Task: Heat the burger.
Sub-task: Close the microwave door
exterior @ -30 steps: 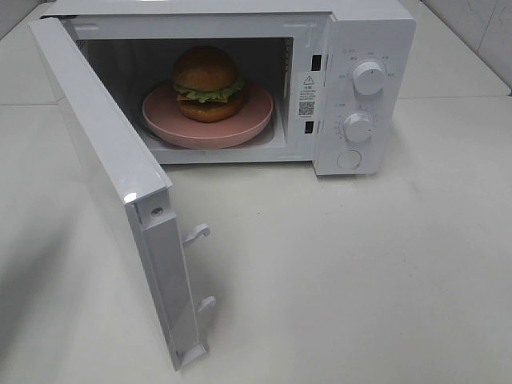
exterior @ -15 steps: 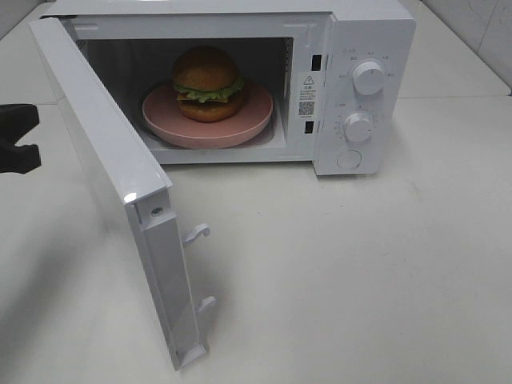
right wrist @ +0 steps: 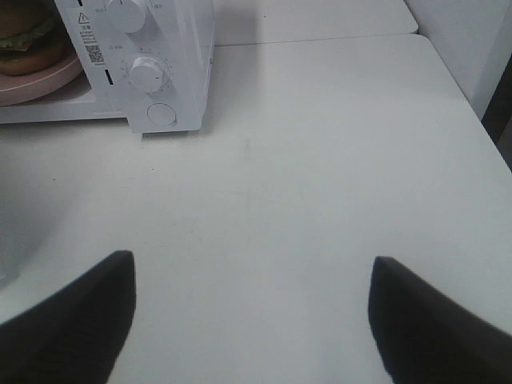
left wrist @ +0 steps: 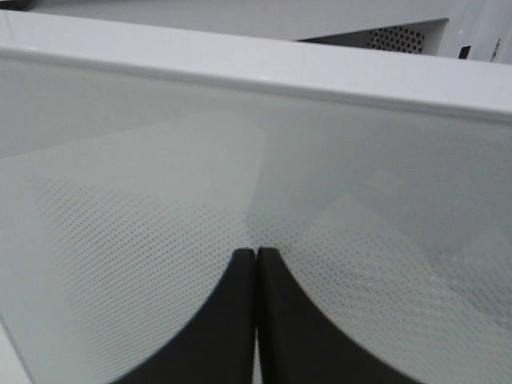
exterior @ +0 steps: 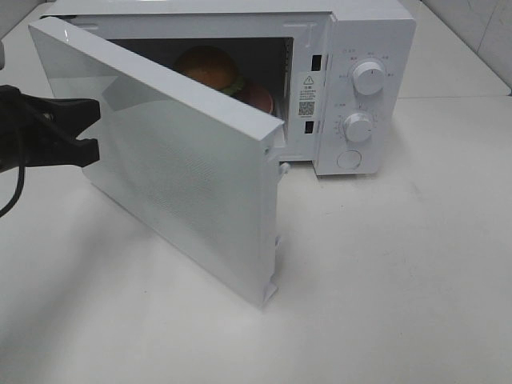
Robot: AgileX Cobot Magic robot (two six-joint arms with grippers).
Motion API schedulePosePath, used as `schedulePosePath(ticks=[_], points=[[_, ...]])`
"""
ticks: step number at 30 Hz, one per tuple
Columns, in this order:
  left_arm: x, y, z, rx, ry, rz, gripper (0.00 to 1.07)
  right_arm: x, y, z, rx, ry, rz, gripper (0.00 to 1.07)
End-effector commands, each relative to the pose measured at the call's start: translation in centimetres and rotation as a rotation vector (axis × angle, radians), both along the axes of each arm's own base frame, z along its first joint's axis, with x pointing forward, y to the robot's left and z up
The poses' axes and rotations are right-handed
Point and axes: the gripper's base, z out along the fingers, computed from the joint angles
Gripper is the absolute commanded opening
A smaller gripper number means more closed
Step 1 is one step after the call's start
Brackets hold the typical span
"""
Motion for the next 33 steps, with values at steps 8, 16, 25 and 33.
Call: schedulePosePath(ticks=[8,16,25,33], points=[[1.5,-3.0,0.0,-0.044,0.003,-0.035,0.00,-0.4,0.0,-0.2,0.016,-0.025,-0.009,0.76],[3.2,-5.6,0.1,-0.018,-0.011,-0.077,0.00,-0.4,0.0,-0.2,0.016,-0.025,-0.009,0.76],[5.3,-8.1,0.0,-0.027,-0.002,-0.068,0.00,-0.4,0.0,-0.2,0.016,-0.025,-0.009,0.76],[6.9,-9.9,-0.1,-0.035,0.010,-0.060,0.00,-0.4,0.0,-0.2,0.016,-0.025,-0.009,0.76]])
